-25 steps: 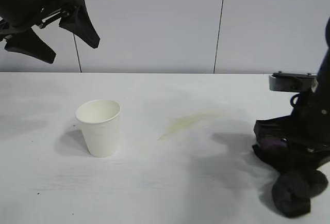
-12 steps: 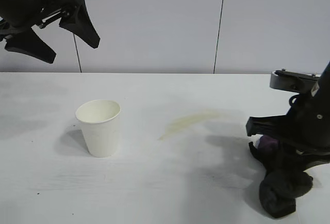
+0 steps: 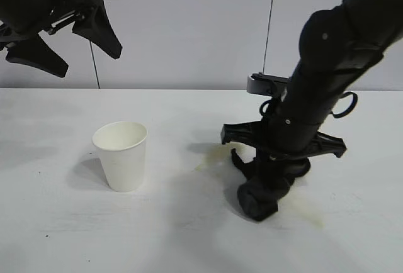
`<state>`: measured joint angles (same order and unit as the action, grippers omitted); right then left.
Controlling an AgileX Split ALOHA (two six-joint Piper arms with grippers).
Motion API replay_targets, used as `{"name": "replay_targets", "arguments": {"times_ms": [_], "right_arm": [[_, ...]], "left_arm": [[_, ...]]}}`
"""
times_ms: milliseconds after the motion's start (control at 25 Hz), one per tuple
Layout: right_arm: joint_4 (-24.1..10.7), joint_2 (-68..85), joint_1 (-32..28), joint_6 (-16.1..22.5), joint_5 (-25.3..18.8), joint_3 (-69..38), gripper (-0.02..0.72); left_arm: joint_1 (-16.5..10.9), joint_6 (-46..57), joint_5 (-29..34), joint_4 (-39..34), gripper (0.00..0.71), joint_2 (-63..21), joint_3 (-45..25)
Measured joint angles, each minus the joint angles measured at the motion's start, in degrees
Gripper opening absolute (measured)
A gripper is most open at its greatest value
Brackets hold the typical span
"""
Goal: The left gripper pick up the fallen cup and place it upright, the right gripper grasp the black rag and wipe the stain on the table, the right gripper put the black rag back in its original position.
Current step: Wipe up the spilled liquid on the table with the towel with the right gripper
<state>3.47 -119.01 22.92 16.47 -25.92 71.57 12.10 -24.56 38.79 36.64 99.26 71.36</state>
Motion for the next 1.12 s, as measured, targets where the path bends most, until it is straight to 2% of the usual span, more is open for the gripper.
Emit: {"name": "replay_targets", "arguments": {"times_ms": [280,400,520,640,920,1120], "right_arm": [[-0.33,-9.23,0.00,0.19,-3.64,16.23,0.115],[-2.30,-11.30,0.00,2.17,-4.14,19.40,0.115],[-4.04,-11.76,-0.37,4.73,-4.08,20.11,0.113],[-5.22,-11.82,-2.07,5.39,-4.20,20.17,0.113],[-7.71,-11.12,-8.26,4.68,-6.73,19.74,0.113],[-9.55,-7.05,-8.99,4.17,-6.75,13.14,0.113]], "left_arm": [[0.00,0.00,0.00,0.00,0.694,0.00,0.00],[0.00,0.00,0.00,-0.02,0.694,0.00,0.00],[0.00,0.00,0.00,-0.06,0.694,0.00,0.00],[0.00,0.00,-0.05,-0.06,0.694,0.00,0.00],[0.00,0.00,-0.05,-0.06,0.694,0.00,0.00],[0.00,0.00,-0.05,-0.06,0.694,0.00,0.00]]}}
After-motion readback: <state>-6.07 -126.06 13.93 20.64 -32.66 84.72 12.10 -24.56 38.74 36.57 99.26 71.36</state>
